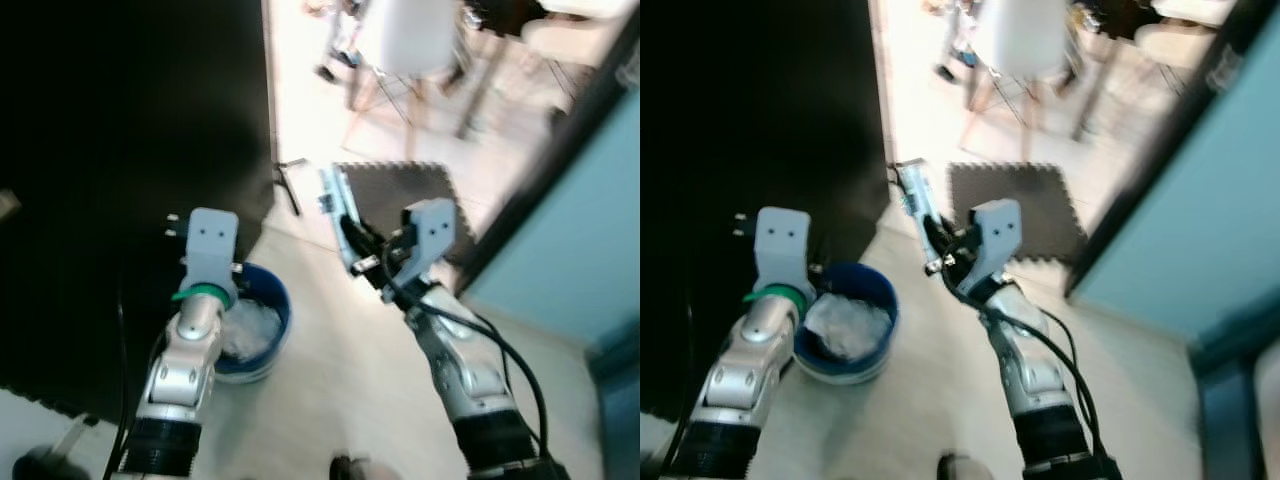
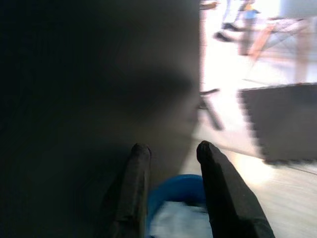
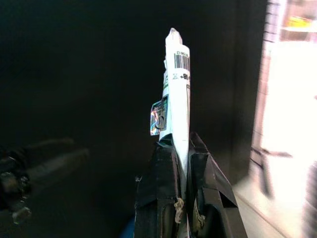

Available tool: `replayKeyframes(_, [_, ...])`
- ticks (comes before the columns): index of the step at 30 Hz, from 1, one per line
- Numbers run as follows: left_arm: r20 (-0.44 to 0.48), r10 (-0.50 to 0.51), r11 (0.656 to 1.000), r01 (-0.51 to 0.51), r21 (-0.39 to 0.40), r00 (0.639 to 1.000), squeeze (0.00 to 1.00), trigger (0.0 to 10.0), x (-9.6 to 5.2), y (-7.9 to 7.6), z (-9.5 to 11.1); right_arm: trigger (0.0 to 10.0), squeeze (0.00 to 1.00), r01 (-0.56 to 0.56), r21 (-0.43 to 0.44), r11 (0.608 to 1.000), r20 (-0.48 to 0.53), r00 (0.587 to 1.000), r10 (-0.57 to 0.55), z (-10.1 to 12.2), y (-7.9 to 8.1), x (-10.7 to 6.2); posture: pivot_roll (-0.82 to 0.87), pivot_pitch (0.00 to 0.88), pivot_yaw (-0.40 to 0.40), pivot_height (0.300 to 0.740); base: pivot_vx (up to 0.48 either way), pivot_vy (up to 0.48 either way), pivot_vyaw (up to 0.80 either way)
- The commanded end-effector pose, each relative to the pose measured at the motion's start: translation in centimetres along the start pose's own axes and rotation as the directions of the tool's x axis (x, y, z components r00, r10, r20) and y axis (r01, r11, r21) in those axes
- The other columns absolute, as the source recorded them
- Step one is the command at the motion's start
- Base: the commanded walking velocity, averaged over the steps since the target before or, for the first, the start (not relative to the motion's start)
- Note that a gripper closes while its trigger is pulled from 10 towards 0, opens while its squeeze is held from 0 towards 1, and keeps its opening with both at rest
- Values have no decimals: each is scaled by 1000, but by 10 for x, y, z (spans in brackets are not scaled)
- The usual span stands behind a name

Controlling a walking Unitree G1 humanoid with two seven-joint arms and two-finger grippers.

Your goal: Clean up the room

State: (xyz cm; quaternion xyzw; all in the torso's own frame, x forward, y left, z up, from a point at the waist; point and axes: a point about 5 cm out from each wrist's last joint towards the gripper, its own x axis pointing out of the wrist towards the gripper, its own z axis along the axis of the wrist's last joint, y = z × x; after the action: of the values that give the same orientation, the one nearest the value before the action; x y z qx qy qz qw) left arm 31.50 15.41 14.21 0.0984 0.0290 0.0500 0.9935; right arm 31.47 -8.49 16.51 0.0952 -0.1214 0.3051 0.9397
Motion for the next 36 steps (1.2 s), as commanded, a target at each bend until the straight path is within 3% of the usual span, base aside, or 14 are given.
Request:
replayKeyframes(1, [-40,11,1000,-10,13,999,0,10000,-2,4,-11,10000,0,-5,30,1000,-25,1000,6,-7,3,-2,-38,64,11,740,439,0,656])
replayKeyframes(7, [-47,-12,1000,12,9,999,0,10000,-2,3,-12,10000,0,54,50,997,-15,998,-54,-5,-5,-1,-38,66,14,740,412,0,109])
replayKeyframes(11, [-67,-198,979,201,43,978,0,10000,-4,-7,-14,10000,0,114,14,993,-39,993,-113,-7,-18,-1,-37,68,19,740,0,0,0])
replayKeyframes(12, [-67,-198,979,201,43,978,0,10000,-4,-7,-14,10000,0,114,14,993,-39,993,-113,-7,-18,-1,-37,68,19,740,0,0,0])
replayKeyframes(13, [-66,-254,964,259,68,965,0,10000,-6,-9,-15,10000,0,107,4,994,-49,993,-107,-8,-19,-1,-38,68,20,740,0,0,0])
replayKeyframes(15, [-71,-276,957,281,76,959,0,10000,-7,-9,-16,10000,0,94,9,996,-50,994,-93,-8,-18,0,-38,68,20,740,0,0,0])
replayKeyframes(20, [-95,-365,920,374,117,926,0,10000,-20,0,-22,10000,0,-45,59,997,-85,995,50,-15,-6,6,-25,95,49,740,0,0,0])
replayKeyframes(25, [-119,-530,834,541,107,840,0,10000,-61,19,-25,10000,0,-22,21,1000,-186,982,26,-37,-10,21,39,166,59,740,0,0,0])
replayKeyframes(27, [-113,-535,833,545,93,837,0,10000,-68,24,-22,10000,0,-2,19,1000,-201,979,6,-41,-11,23,68,193,58,740,0,0,0])
replayKeyframes(30, [-103,-537,838,544,56,838,0,10000,-92,36,-13,10000,0,41,16,999,-254,967,-36,-56,-8,28,137,250,55,740,0,0,0])
replayKeyframes(33, [-104,-540,836,546,44,835,0,10000,-102,39,-10,10000,0,53,11,999,-279,959,-48,-62,-6,28,137,250,55,740,0,0,0])
replayKeyframes(36, [-112,-573,815,579,25,812,0,10000,-121,40,-6,10000,0,54,20,998,-297,954,-45,-70,2,28,196,301,51,740,0,0,0])
